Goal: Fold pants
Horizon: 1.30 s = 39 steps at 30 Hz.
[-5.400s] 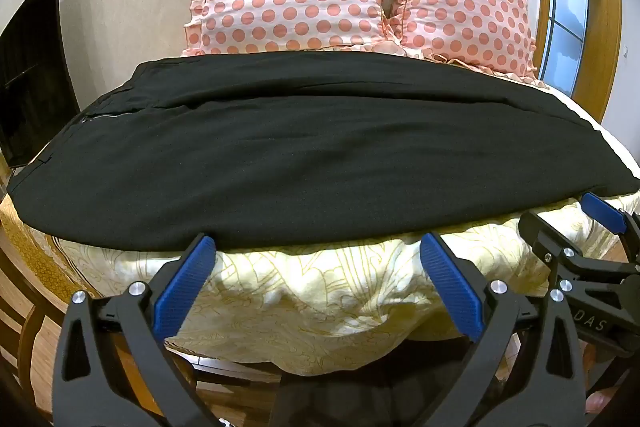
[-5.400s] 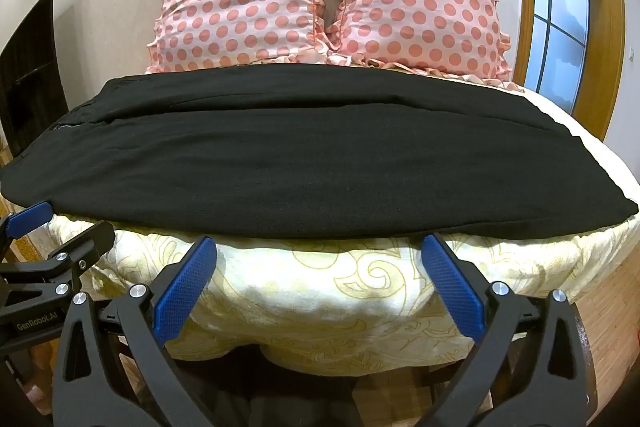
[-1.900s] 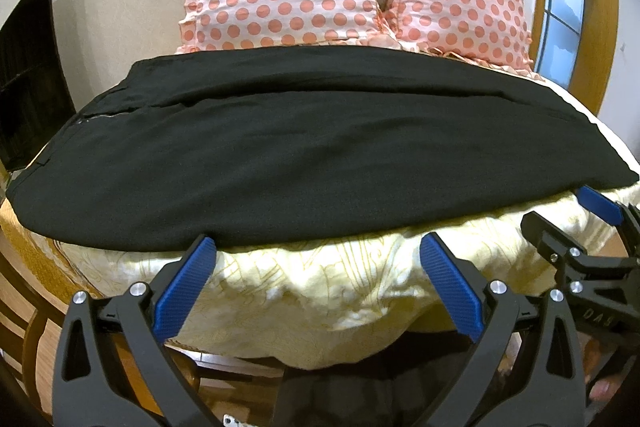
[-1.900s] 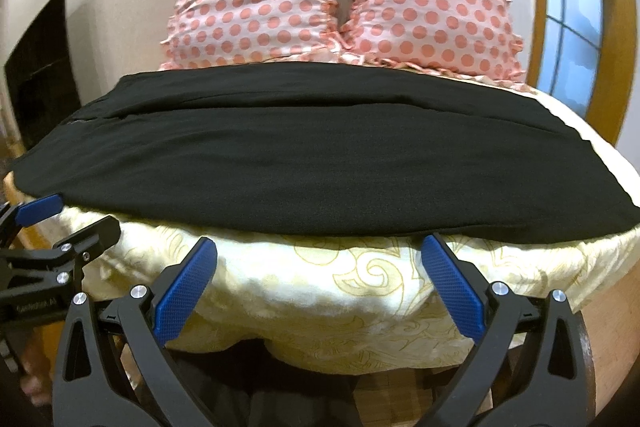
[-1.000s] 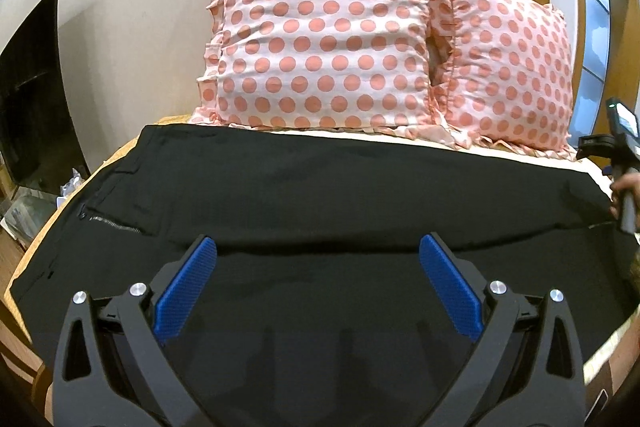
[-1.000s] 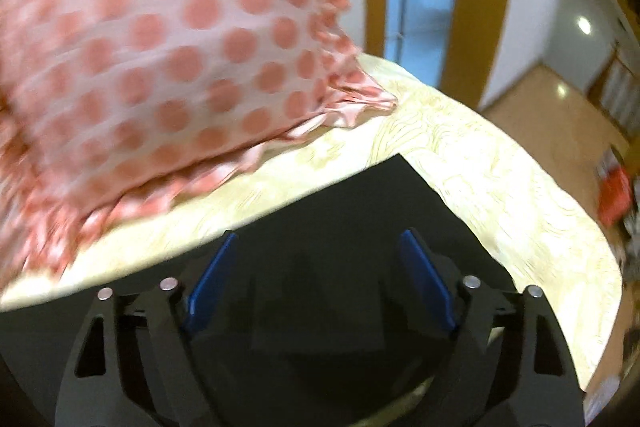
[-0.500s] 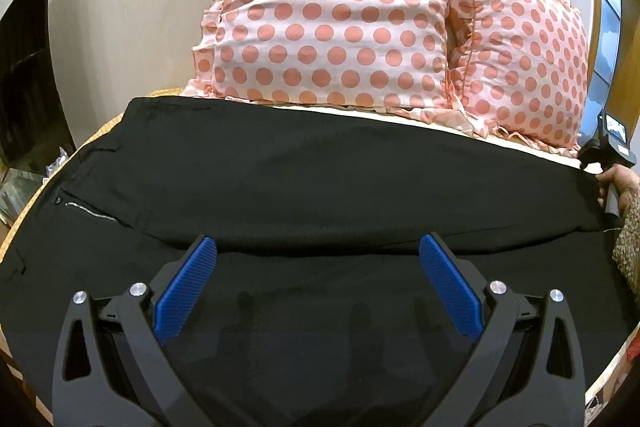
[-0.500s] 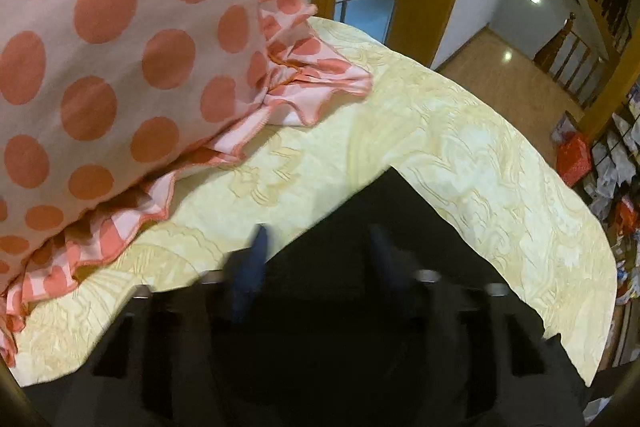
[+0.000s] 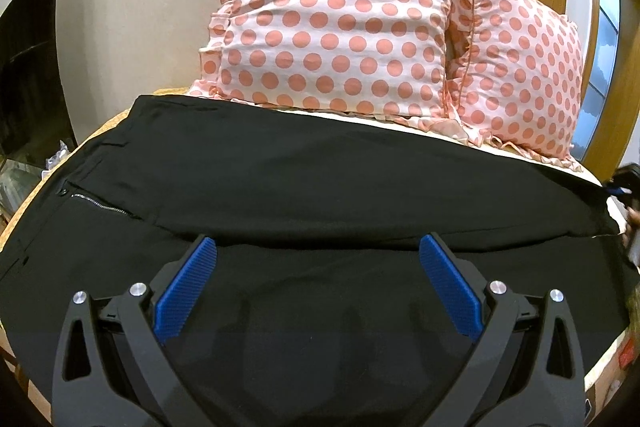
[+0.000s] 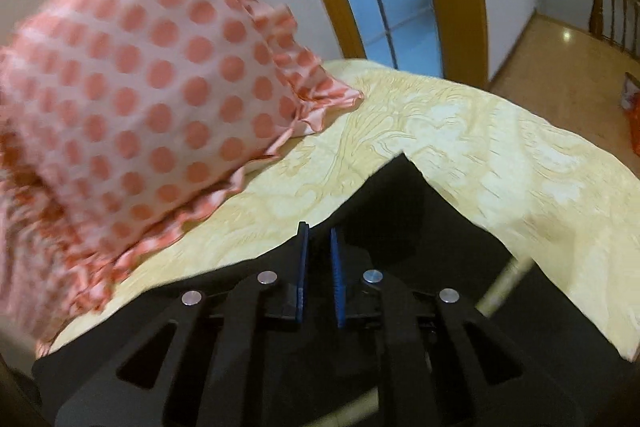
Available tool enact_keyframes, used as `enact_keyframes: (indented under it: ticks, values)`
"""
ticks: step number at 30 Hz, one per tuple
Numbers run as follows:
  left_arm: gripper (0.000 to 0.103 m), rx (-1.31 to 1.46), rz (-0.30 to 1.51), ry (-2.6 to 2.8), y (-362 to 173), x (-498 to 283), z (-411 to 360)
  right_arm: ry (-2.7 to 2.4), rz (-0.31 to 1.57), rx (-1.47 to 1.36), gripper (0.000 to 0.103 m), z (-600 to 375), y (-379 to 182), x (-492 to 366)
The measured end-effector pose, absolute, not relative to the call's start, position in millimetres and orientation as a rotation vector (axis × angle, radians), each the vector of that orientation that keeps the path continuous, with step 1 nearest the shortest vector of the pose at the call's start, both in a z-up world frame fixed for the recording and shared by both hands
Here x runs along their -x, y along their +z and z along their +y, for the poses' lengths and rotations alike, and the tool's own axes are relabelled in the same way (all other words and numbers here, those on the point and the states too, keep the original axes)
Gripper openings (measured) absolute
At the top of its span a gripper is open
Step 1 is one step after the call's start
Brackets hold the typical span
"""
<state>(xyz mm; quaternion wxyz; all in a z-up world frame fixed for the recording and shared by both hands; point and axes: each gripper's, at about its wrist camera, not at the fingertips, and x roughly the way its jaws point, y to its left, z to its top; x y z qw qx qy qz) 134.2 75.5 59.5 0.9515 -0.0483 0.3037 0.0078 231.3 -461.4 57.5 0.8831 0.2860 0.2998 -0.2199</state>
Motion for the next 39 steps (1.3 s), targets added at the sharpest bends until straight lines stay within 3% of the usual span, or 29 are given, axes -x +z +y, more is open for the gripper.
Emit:
enact_keyframes:
  ticks: [10,16,17,18,19,23,29,30,32,39]
  values:
    - [0.101,0.095,0.599,0.026,69,-124,75,-0.405,0.495,-0.672,0.011,-440,46,-79]
    - [0.101,0.110,0.618,0.013,70,-128,71,-0.242,0.514,-0.916,0.017,-462,34,-99]
    - [0.101,0.107,0.615,0.013,70,-127,69,-0.215,0.510,-0.910,0.035,-461,39,-113]
    - [0.101,0.098,0.610,0.017,70,-126,68,-0.196,0.520,-0.908,0.071,-461,42,-127]
    - [0.101,0.089,0.609,0.024,69,-125,67,-0.185,0.530,-0.918,0.081,-460,42,-136]
    - [0.101,0.074,0.615,0.044,67,-127,67,-0.088,0.586,-0.995,0.059,-454,33,-191]
    - [0.101,0.081,0.633,0.062,61,-134,73,-0.049,0.698,-1.181,0.057,-445,-3,-250]
    - [0.101,0.080,0.639,0.063,60,-135,73,-0.056,0.699,-1.219,0.051,-447,-10,-251]
    - [0.101,0.081,0.647,0.064,57,-138,74,-0.101,0.660,-1.283,0.042,-455,-18,-251]
    - [0.101,0.099,0.670,0.053,48,-145,78,-0.317,0.493,-1.382,0.034,-488,-18,-218]
